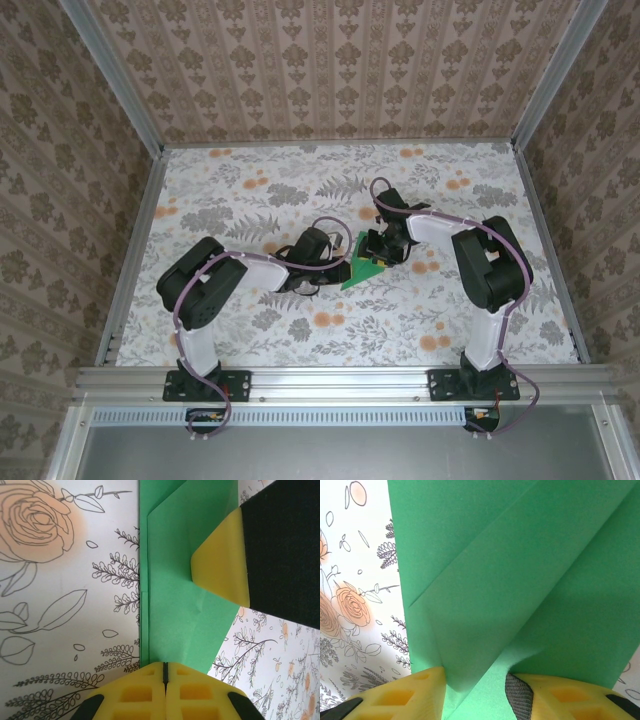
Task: Fold a paper plane with a square sheet of paper (pick it up from the middle)
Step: Fourth fold the wing at the center of the table.
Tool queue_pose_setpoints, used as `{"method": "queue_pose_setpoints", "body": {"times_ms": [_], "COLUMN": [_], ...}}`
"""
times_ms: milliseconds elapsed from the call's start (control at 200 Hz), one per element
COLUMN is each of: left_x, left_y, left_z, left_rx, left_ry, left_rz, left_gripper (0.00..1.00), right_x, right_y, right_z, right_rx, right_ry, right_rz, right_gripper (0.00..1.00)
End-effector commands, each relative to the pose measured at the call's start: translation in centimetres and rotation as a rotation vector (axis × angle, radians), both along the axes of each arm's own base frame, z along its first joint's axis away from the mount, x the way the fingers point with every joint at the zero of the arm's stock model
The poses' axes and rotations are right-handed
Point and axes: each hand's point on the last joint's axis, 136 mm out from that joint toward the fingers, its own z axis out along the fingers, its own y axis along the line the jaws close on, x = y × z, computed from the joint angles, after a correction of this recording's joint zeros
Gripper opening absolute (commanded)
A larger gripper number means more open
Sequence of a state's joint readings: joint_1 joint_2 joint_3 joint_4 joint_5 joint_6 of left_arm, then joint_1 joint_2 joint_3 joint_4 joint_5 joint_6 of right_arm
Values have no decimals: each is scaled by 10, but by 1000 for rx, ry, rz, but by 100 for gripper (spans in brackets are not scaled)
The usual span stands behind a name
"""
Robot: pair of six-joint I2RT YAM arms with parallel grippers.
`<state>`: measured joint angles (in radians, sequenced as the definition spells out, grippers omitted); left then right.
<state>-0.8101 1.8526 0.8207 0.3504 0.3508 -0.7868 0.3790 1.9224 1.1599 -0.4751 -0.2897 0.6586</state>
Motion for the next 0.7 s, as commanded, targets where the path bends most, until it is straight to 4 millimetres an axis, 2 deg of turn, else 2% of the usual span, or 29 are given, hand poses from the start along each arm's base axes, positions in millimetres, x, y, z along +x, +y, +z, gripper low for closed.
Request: {"method": "queue_pose_setpoints", "body": {"times_ms": [0, 40, 510, 695], "left_x": [2, 2, -1, 3], "left_y": [8, 8, 10, 2], "left_z": [-14, -15, -18, -1], "left_rx": [48, 51, 83, 49], "left_ry": [41, 44, 57, 28], "left_rz": [27, 28, 21, 4], "left_gripper": [7, 7, 6, 7], "right_x": [-52, -57, -59, -61], "right_y": [-75, -77, -79, -85], "right_z": [-88, -87, -92, -95], "right_rx": [-372, -382, -422, -492], "right_ry": [202, 224, 238, 237], "right_rz": [-28, -24, -14, 2], "right_gripper": [46, 48, 47, 47]}}
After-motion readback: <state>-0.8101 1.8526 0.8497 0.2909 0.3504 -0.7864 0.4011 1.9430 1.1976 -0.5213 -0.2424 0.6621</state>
